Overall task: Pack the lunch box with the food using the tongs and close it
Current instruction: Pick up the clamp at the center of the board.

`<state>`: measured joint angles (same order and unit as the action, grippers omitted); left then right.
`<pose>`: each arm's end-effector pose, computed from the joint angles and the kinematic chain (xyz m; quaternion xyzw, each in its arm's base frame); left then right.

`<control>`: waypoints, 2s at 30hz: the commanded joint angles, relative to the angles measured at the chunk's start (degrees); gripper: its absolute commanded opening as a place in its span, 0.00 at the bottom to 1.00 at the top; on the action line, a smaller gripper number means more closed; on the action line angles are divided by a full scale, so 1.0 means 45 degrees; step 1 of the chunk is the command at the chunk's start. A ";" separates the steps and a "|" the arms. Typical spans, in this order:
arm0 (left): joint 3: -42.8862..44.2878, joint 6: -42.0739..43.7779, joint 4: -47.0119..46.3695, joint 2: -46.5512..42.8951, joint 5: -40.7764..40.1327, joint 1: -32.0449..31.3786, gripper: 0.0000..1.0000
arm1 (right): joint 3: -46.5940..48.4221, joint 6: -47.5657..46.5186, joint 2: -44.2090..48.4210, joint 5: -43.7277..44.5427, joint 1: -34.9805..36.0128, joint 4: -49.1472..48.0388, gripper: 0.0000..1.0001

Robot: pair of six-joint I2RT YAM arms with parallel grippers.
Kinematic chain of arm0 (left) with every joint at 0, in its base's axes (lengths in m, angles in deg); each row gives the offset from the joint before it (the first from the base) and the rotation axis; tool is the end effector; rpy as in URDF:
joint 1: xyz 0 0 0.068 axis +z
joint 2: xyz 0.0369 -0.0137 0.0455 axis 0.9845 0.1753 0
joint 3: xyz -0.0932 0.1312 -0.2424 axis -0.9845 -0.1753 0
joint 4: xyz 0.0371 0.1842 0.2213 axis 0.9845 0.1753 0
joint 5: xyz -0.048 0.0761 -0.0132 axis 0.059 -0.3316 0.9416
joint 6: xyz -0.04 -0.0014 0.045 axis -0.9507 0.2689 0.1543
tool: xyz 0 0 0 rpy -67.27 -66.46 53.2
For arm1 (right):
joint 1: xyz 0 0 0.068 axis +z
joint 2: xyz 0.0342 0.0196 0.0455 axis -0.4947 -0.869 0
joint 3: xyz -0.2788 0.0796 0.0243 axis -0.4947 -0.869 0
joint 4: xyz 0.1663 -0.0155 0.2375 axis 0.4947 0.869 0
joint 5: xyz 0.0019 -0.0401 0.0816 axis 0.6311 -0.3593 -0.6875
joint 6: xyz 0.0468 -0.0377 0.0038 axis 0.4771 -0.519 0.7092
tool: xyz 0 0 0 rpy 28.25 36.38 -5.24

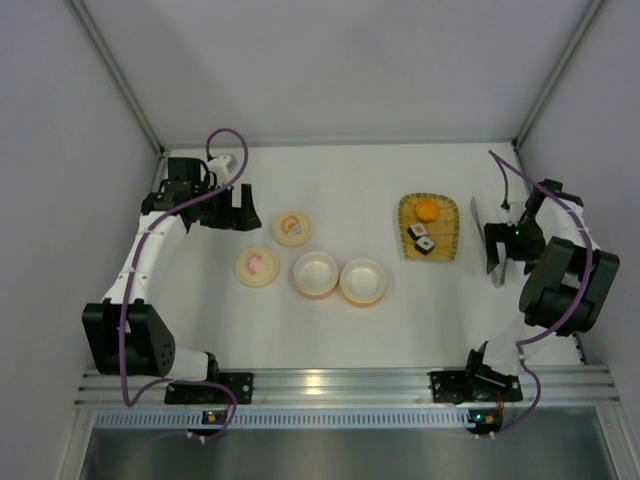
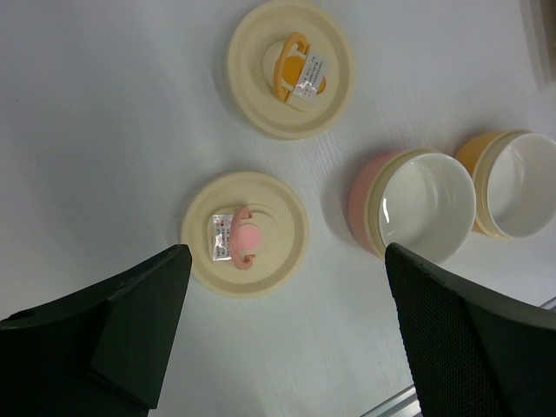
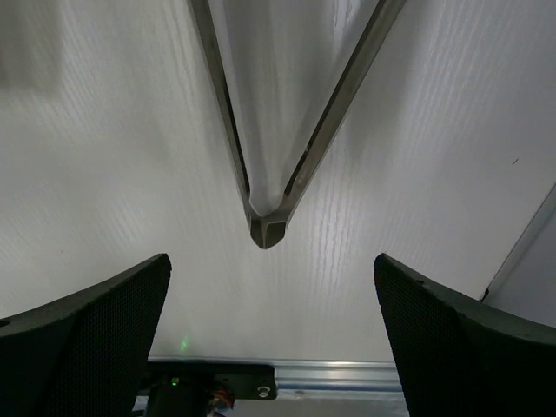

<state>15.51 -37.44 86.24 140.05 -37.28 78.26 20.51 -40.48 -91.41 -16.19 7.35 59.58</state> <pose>0.3294 -0.0285 0.3232 0.1044 0.9150 -0.2060 0.3307 0.3139 -0.1255 0.2105 0.0134 0.9980 0.0112 0.0614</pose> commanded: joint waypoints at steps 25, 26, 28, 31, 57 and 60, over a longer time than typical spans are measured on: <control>0.0034 -0.0093 -0.0983 0.0977 0.0028 0.0074 0.98 | 0.0485 0.2536 -0.3435 0.0174 0.0738 -0.5466 0.99; 0.0073 -0.0093 -0.0964 0.0977 -0.0050 0.0074 0.98 | 0.0718 0.2634 -0.3533 0.0174 0.0777 -0.5505 0.99; 0.0170 -0.0034 -0.0906 0.0996 -0.0109 0.0074 0.98 | 0.0895 0.2712 -0.3845 0.0154 0.0796 -0.5544 0.98; 0.0210 -0.0034 -0.0886 0.1016 -0.0187 0.0074 0.98 | 0.1169 0.2830 -0.4079 0.0135 0.0816 -0.5681 0.97; 0.0386 0.0025 -0.0534 0.0684 -0.0617 0.0074 0.98 | 0.1072 0.2166 -0.3866 -0.0295 0.0875 -0.6189 0.80; 0.0366 0.0024 -0.0534 0.0664 -0.0578 0.0074 0.98 | 0.1072 0.2068 -0.3846 -0.0373 0.0855 -0.6053 0.57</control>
<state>15.23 -37.85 84.60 144.90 -39.93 78.30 27.50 -30.38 -107.19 -15.75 10.25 35.63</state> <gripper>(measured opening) 0.982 0.622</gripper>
